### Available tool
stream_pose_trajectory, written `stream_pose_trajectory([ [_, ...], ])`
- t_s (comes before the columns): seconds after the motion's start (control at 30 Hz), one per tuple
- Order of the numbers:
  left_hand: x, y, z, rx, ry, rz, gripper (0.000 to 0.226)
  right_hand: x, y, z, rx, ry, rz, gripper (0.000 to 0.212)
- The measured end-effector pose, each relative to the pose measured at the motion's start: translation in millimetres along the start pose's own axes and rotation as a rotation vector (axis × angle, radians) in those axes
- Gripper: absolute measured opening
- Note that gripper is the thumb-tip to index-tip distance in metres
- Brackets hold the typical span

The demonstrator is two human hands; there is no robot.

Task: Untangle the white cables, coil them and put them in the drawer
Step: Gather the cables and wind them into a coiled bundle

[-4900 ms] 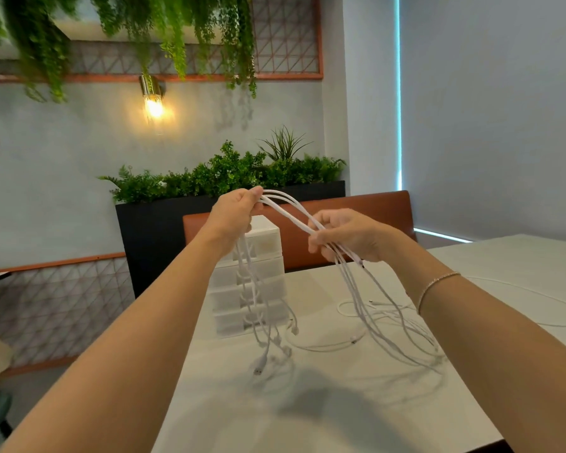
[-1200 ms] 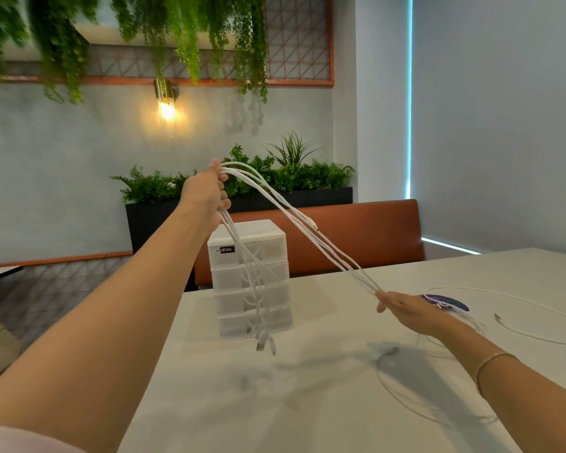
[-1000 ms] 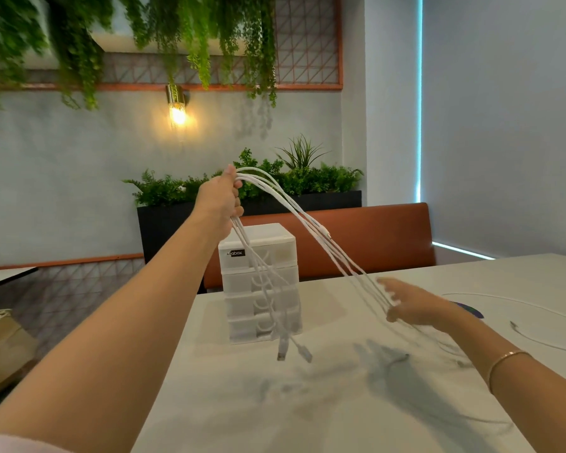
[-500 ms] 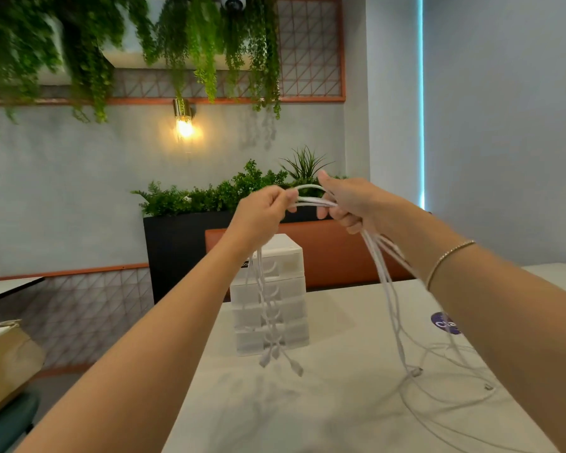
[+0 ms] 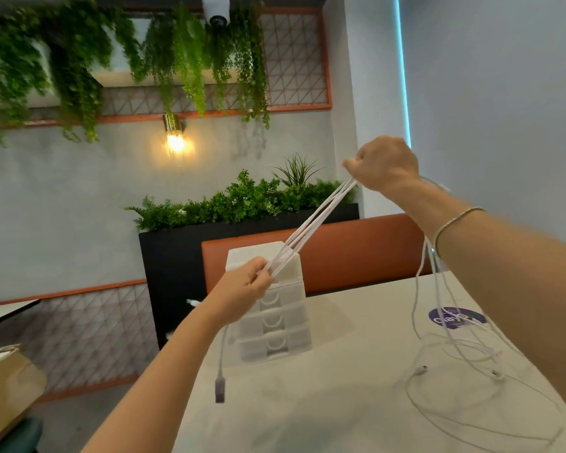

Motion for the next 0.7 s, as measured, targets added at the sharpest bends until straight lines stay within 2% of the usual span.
stream_pose_trajectory([
  [0.13,36,9,23,-0.018,-0.092,-0.078,0.026,-10,-8,-3,-0.072,-0.013,0.023,0.045],
  [0.27,60,22,39,-0.052,-0.114,-0.415,0.029,-6,-3,4,-0.087,-0.054,0.071,0.040],
  [0.3,63,25,42,-0.074,-0.126,-0.405,0.030,-6,-2,5,-0.083,-0.052,0.081,0.040],
  [0.4,69,26,42,-0.144,-0.230,-0.088,0.040,-8,4,8,-0.056,-0.022,0.075,0.036],
  [0.47,72,24,40,-0.140,-0.282,0.044,0.045,-9,7,10,-0.045,-0.012,0.066,0.033],
  [0.57,74,22,34,-0.086,-0.285,-0.048,0.041,-11,11,11,-0.023,-0.017,0.066,0.033],
  [0.7,70,26,30,-0.028,-0.243,-0.216,0.011,-10,13,10,0.000,-0.023,0.039,0.033],
])
Point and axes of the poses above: each hand's wrist, its own z-axis away from the middle knuckle, its own y-axis out of the palm, x = y × z, the point moved 2 cm from there along -z, towards the middle knuckle, and after that the axes turned 5 degrees about y, right-handed, at the moved point
